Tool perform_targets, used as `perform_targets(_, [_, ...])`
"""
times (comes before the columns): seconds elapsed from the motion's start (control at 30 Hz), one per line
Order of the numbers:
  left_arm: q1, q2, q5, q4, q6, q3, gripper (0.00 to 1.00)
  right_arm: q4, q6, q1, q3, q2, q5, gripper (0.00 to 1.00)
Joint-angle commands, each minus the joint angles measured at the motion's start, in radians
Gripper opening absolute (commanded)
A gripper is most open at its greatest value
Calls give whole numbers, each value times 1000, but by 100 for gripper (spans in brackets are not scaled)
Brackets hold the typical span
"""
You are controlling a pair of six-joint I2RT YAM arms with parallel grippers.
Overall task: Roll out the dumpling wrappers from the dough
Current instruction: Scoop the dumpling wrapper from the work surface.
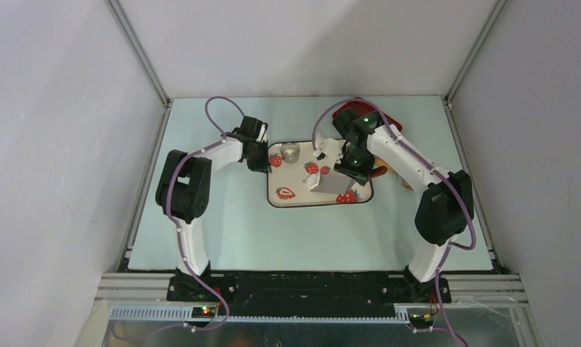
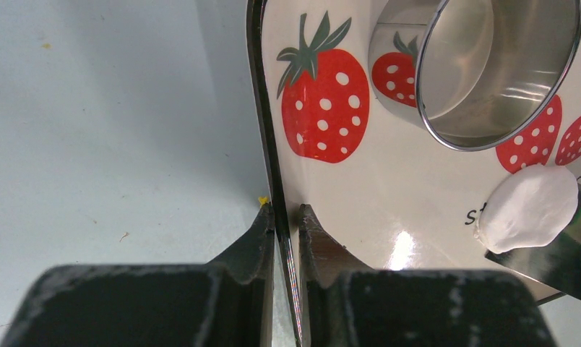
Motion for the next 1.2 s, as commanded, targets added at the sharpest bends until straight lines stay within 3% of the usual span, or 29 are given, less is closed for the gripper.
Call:
perform_targets(0.0, [-28,35,-29,-20,20,-15,0,142,29,6,-3,-53,-53,0])
perform_targets(1.17, [-35,33,-41,-20,21,-15,0,248,40,21,-58,-185,-60,0])
